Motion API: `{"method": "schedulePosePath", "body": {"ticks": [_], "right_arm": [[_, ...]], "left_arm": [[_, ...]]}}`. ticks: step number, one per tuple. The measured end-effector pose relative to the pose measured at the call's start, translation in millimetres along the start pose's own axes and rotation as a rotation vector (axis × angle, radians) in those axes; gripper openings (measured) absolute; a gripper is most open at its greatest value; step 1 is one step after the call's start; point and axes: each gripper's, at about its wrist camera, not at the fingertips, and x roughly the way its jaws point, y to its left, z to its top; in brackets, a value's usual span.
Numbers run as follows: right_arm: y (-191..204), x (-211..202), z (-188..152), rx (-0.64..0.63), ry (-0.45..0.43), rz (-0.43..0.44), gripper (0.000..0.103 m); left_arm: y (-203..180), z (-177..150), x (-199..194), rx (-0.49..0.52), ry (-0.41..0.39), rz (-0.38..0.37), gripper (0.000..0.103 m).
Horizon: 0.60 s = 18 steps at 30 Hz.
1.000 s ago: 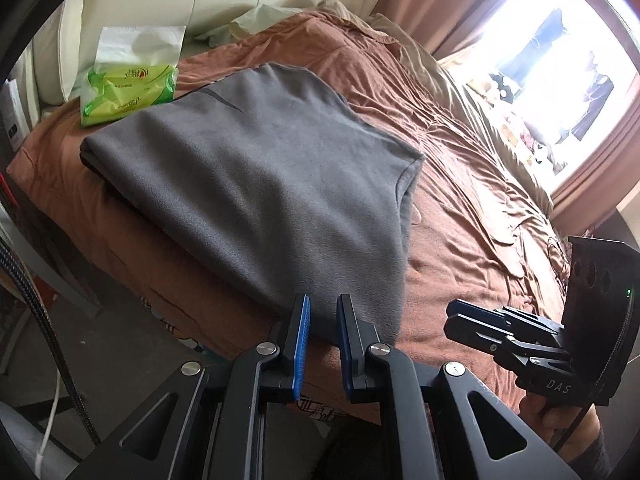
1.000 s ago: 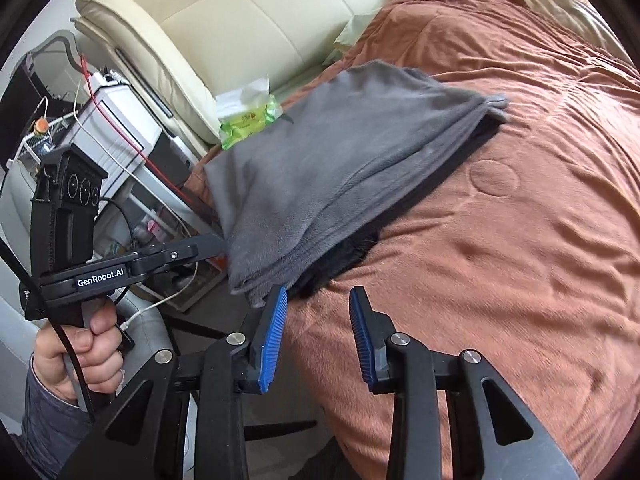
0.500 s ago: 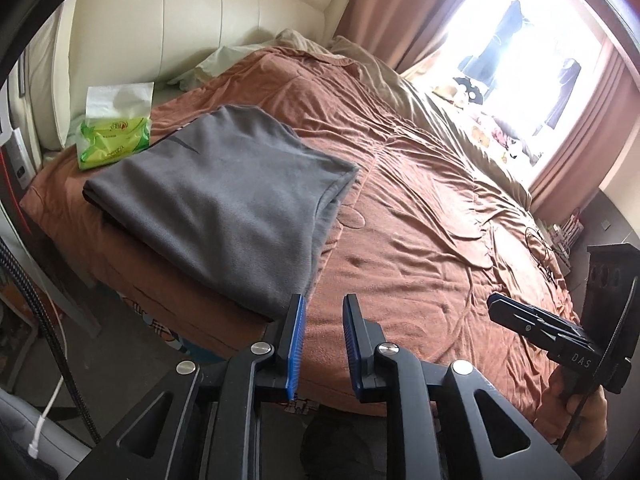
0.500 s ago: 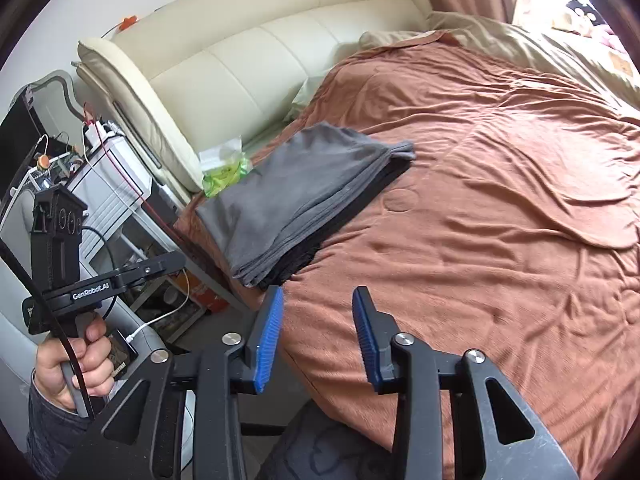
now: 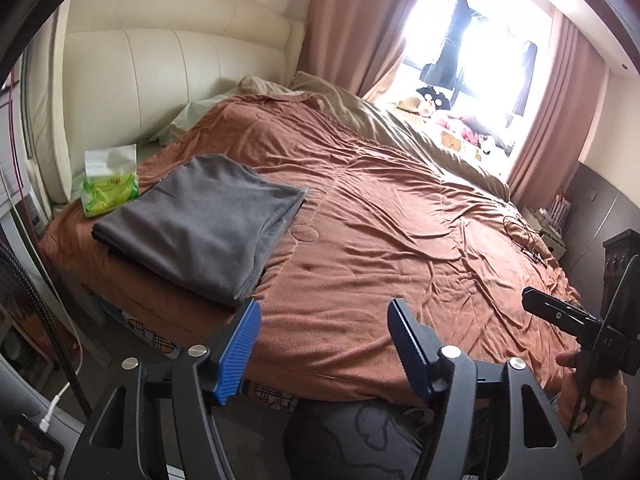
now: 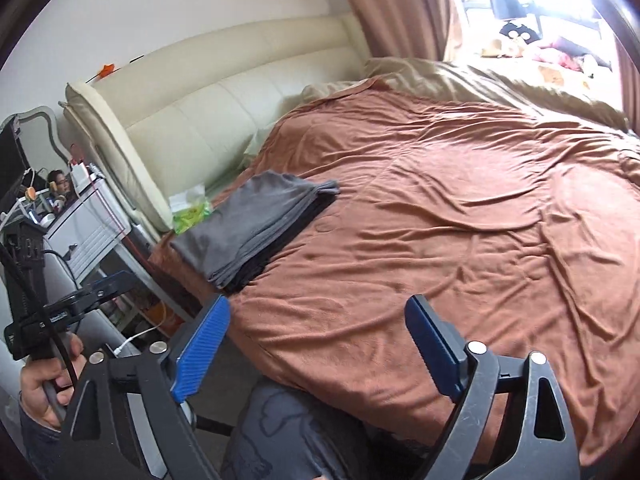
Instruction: Fold small clothes
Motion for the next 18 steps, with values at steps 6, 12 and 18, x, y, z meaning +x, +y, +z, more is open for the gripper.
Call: {"method": "schedulePosePath", "body": {"ticks": [6, 12, 18], "right_arm": [[0, -43, -16, 0.005, -0.056, -0.037, 0.103], [7, -65, -25, -0.001, -0.084, -0.077, 0.103], [9, -84, -37, -0.011, -0.109, -0.085, 0.103]], "left_arm": [[-28, -15, -27, 0.059, -0.060, 0.020, 0.099], [-46, -25, -48, 0.096, -0.096, 0.029, 0.103], [-60, -36, -70, 0.125, -0.146, 0.037, 0.102]]}}
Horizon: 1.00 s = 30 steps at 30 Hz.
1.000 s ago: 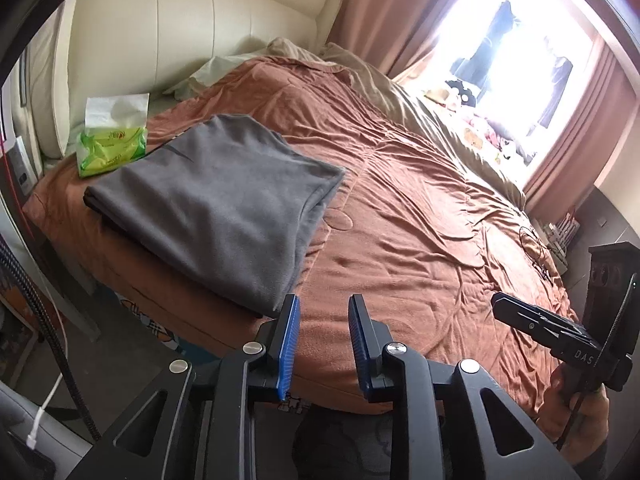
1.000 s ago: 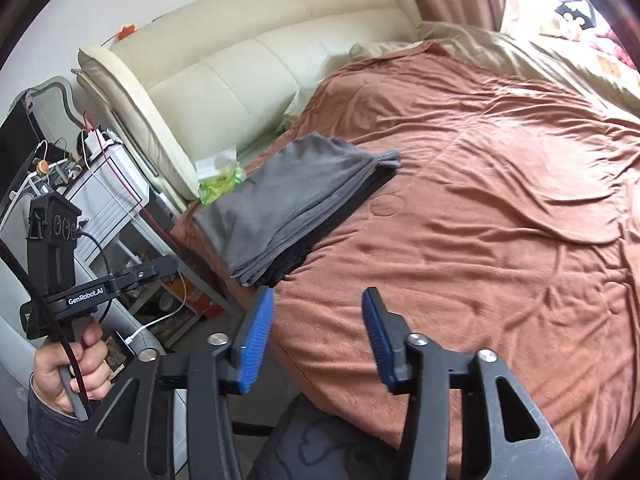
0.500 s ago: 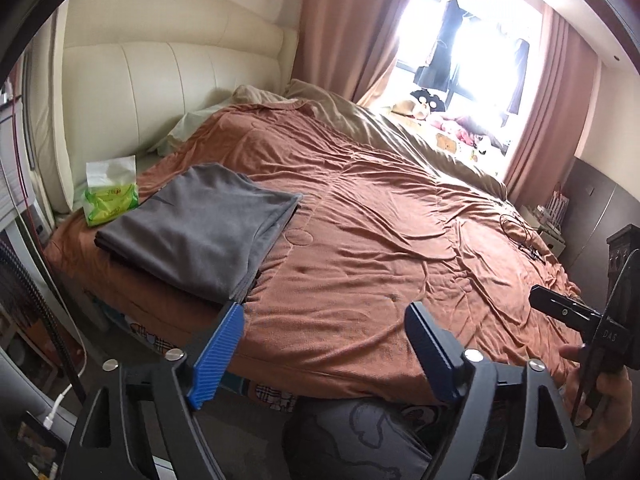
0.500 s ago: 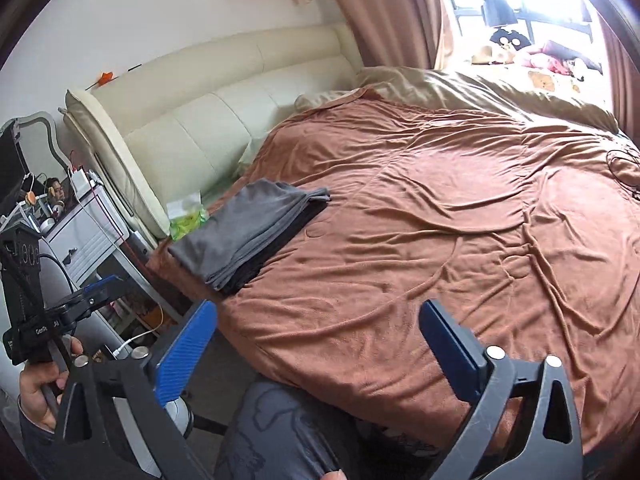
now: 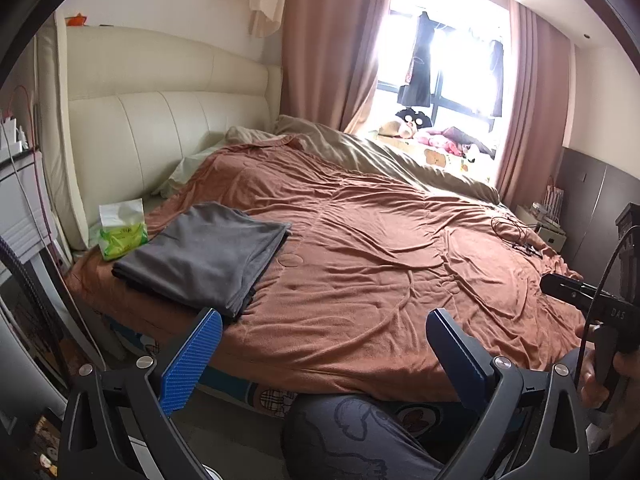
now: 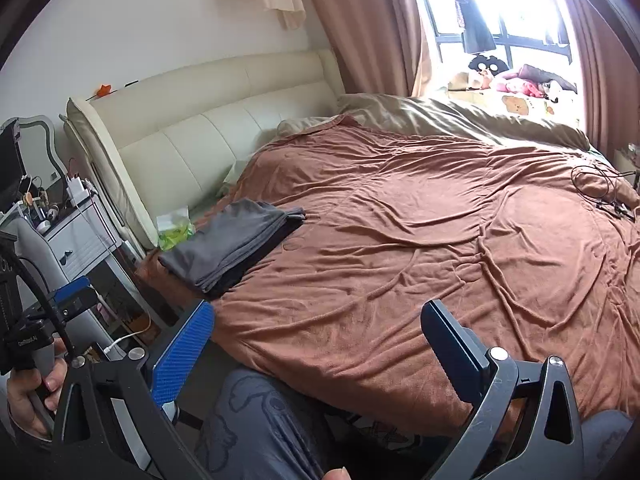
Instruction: Fold small clothes
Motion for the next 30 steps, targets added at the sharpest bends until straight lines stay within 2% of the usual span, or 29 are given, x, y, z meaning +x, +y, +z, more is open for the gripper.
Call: {"method": "schedulePosePath", "body": {"ticks": [9, 15, 22, 30], "right_arm": [[-9, -26, -18, -0.011, -0.036, -0.017, 0.103], [-15, -41, -31, -0.013, -0.044, -0.023, 0.103], [-21, -59, -50, -0.024, -0.063, -0.062, 0.103], [-22, -73, -69, -0.025, -0.082, -0.103, 0.103]], "left_arm": [[-24, -10, -19, 0.055, -0.042, 0.004, 0.103], [-35, -21, -23, 0.071, -0.034, 0.006, 0.103], [-45, -35, -30, 0.090, -0.049, 0.032, 0.103], [-58, -49, -38, 0.110, -0.066, 0.013, 0.103]]}}
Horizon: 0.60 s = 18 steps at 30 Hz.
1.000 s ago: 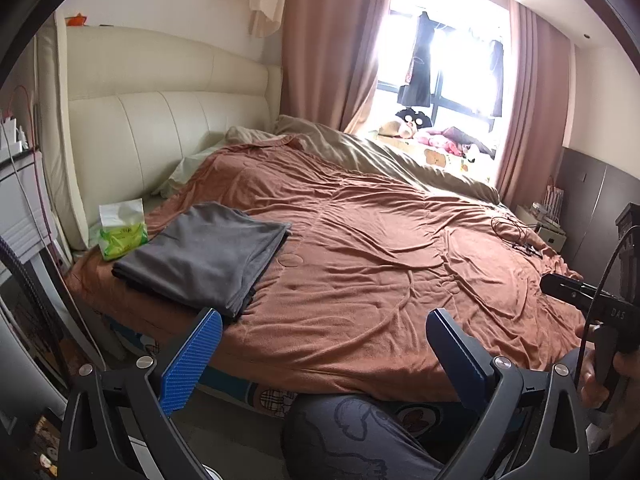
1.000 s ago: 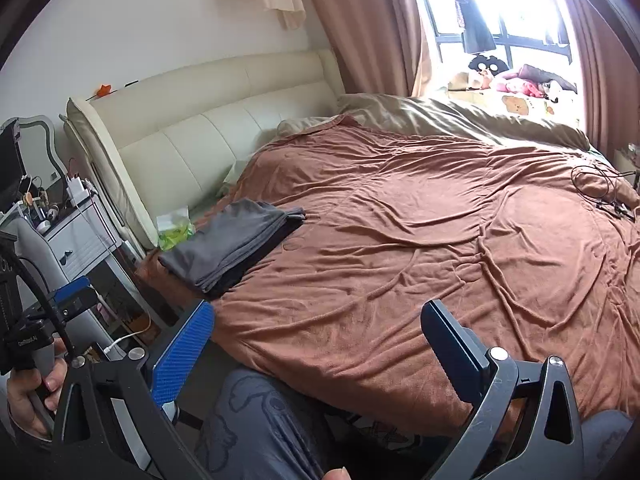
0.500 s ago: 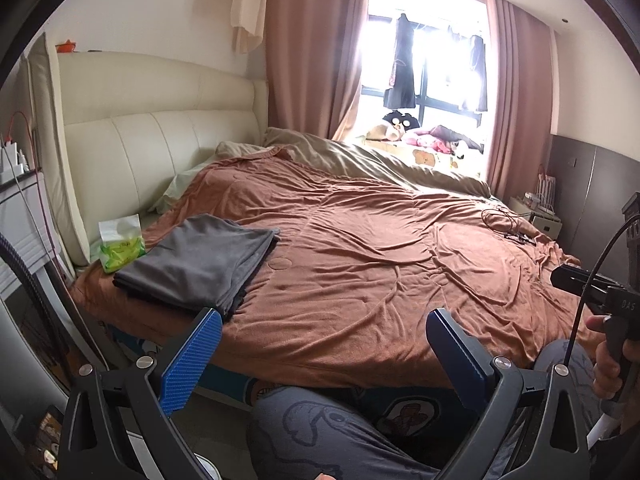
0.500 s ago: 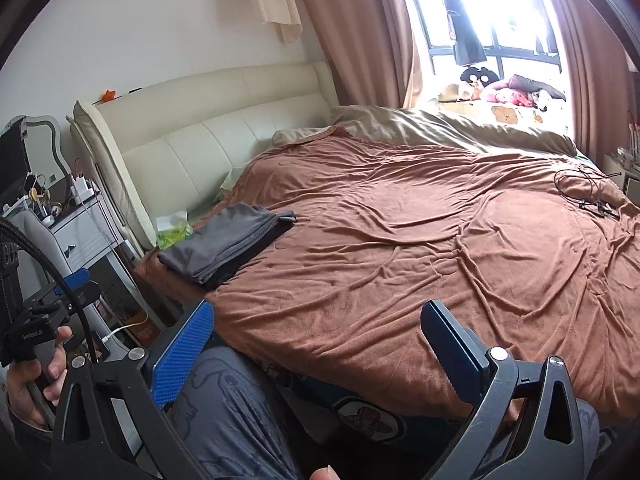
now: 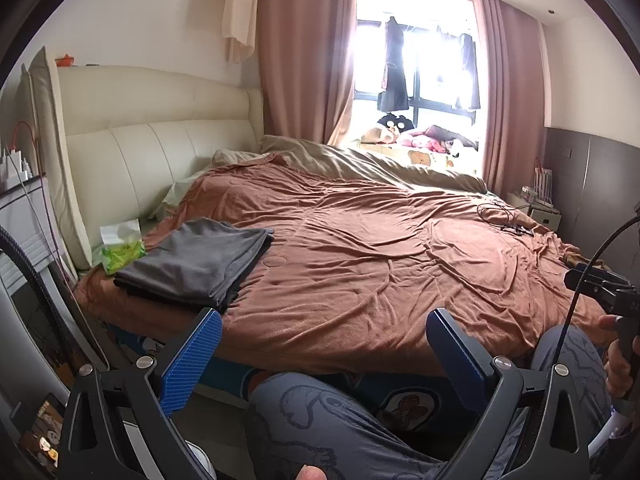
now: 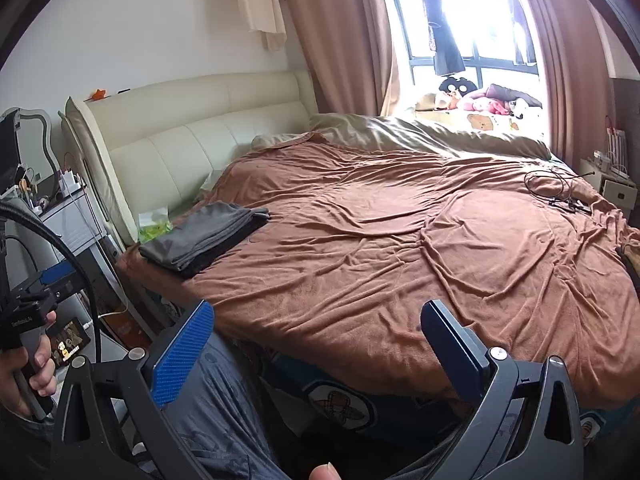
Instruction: Fold small clothes
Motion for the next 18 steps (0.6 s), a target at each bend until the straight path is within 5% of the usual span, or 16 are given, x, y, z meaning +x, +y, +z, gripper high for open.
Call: {"method": "schedulePosePath", "body": {"ticks": [18], "right_arm": [[-2, -6, -14, 0.005, -0.007, -0.013, 0.103]], "left_arm": [[-1, -11, 2, -0.021, 0.020, 0.006, 0.103]]}}
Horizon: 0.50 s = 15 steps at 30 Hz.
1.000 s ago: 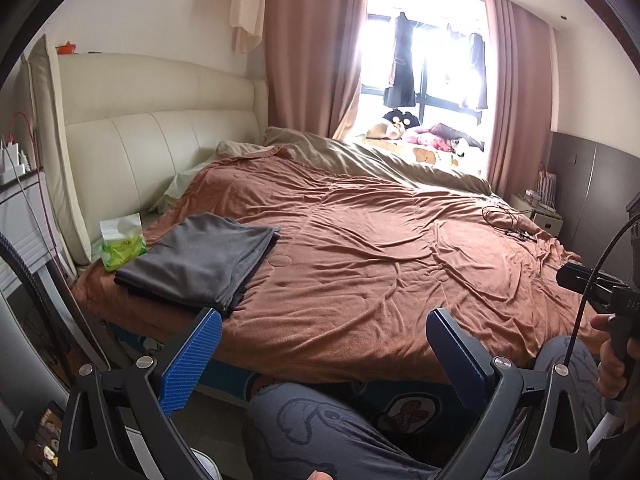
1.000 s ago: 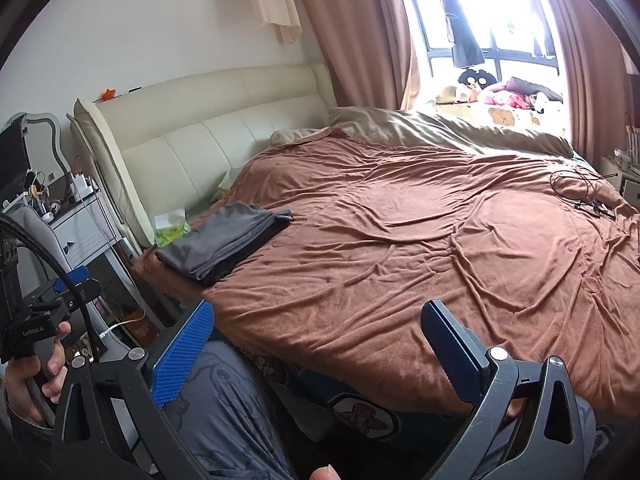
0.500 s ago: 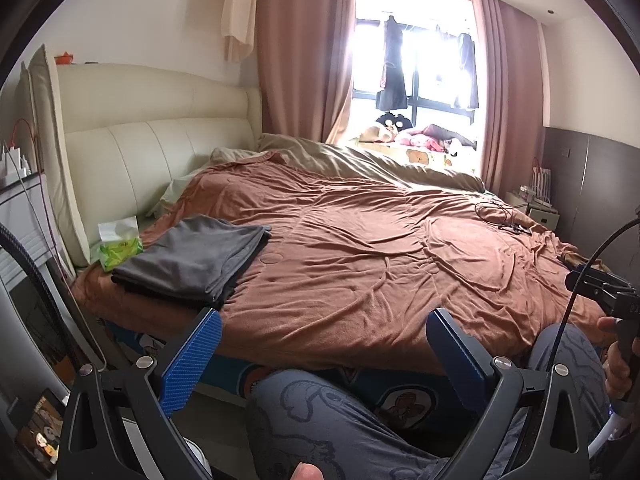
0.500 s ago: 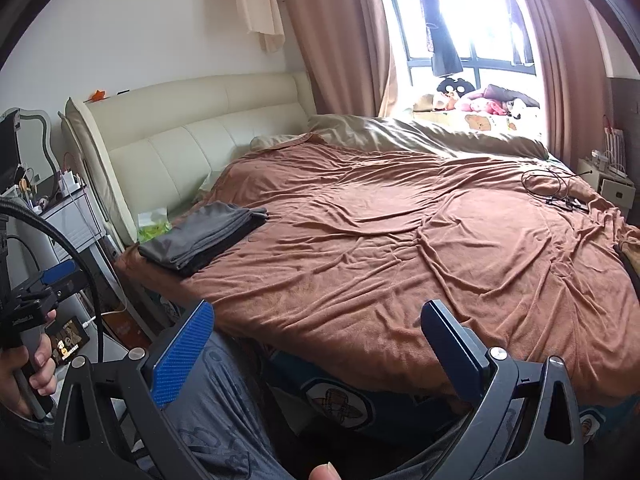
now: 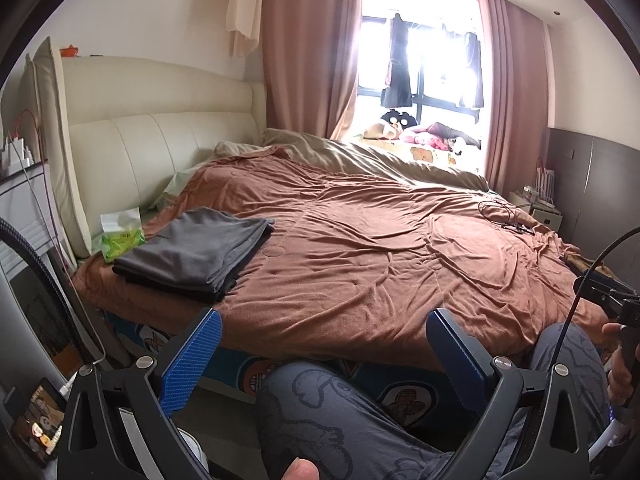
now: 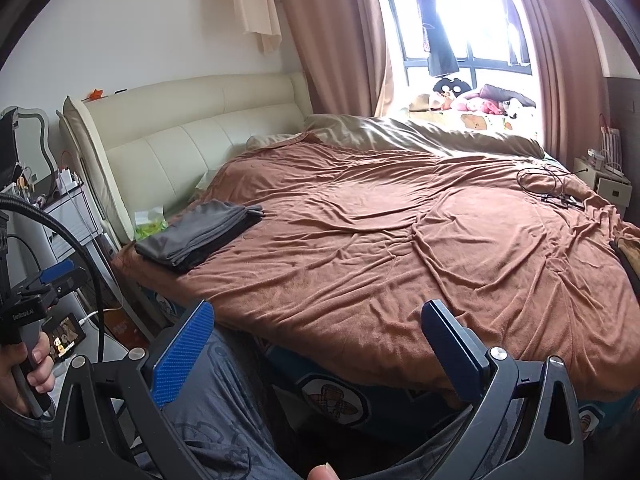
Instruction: Fold small clothes
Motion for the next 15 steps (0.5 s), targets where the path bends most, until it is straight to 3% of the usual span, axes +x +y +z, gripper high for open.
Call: {"method": "schedulePosePath", "body": {"ticks": [15], "right_arm": [[0.8, -1.6, 0.0, 0.006, -0.006, -0.023, 0.103]], "left_arm": [[1.1, 0.2, -4.5, -0.011, -0.003, -0.009, 0.103]]}}
